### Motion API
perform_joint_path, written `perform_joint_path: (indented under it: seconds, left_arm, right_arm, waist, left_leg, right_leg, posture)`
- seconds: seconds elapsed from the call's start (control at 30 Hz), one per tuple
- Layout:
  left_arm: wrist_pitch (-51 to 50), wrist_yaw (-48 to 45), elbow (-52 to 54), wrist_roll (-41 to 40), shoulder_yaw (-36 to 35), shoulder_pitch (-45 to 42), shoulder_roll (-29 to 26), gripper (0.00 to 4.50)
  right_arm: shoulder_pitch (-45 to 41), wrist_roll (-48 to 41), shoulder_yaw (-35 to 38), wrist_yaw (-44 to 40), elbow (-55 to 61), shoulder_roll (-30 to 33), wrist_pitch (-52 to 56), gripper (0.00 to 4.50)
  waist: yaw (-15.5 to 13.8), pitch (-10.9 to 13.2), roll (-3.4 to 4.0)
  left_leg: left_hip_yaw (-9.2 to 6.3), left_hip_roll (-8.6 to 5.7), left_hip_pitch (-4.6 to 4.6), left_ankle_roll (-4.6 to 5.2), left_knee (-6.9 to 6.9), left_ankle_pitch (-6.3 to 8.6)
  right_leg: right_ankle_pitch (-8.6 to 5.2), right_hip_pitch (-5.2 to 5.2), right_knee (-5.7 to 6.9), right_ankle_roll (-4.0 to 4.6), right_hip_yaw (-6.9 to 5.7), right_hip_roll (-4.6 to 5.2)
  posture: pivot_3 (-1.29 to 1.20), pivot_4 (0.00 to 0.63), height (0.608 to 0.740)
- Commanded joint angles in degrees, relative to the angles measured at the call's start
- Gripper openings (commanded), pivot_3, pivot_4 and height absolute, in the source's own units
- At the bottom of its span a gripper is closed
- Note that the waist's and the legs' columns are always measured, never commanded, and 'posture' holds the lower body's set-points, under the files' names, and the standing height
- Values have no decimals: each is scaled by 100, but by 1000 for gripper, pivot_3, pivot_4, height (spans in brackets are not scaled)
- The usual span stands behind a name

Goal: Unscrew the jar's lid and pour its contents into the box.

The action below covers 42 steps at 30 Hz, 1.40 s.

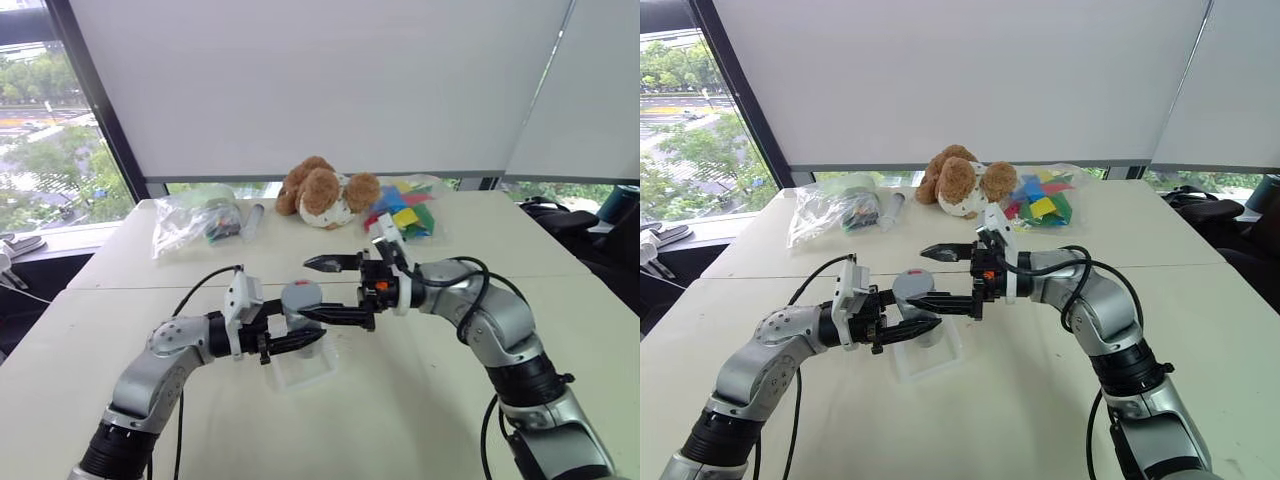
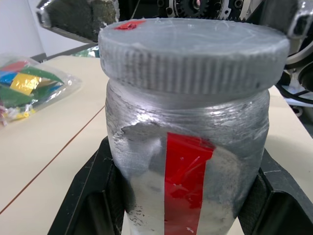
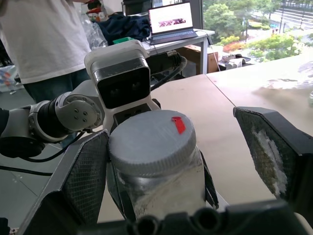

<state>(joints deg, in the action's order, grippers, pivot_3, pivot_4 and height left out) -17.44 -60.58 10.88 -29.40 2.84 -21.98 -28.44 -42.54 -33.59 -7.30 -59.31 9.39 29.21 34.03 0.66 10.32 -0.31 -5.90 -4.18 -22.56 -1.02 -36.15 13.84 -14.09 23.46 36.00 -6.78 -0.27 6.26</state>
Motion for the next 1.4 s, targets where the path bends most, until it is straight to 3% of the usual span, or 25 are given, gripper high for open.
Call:
perform_joint_path:
  seconds: [0.03,0.23,0.4,0.6,0.77,1.4]
  left_arm:
    - [72,-111,243,-154,-87,-29,-45,2167]
    - [62,-105,225,-138,-99,-40,-56,2167]
    - [42,-86,229,-130,-67,-42,-31,2167]
    - [3,-71,250,-142,-33,-38,3,2167]
    - [-8,-79,261,-150,-27,-39,-10,2167]
    - [27,-18,291,-125,-39,6,-8,2167]
  right_arm:
    - [123,-84,404,121,70,213,138,4442]
    - [146,-697,740,-80,360,224,403,4442]
    - [-18,-787,455,163,735,0,645,4442]
    - [-176,-272,-240,653,811,-506,596,4442]
    - [-343,66,-339,861,531,-759,378,4442]
    - [-321,323,-225,331,-60,-441,174,4442]
  waist:
    - [-14,0,0]
    - [14,1,-1]
    - [10,1,0]
    - [3,1,0]
    - [2,1,0]
    - [11,1,0]
  left_leg:
    - [0,-1,0,0,0,0]
    - [1,0,-1,0,2,0]
    - [0,2,-1,0,2,0]
    - [-1,1,-1,0,2,0]
    - [-1,0,-1,0,1,0]
    - [-1,0,0,0,2,0]
  right_leg:
    - [0,-1,-2,0,0,1]
    - [0,1,-3,0,0,2]
    - [0,1,-2,0,0,1]
    - [0,2,-2,0,0,1]
    - [0,2,-2,0,0,2]
    - [0,3,0,0,0,-1]
  posture:
    - [0,150,740]
    - [0,150,740]
    - [0,150,740]
    - [0,150,740]
    - [0,150,740]
    - [0,150,740]
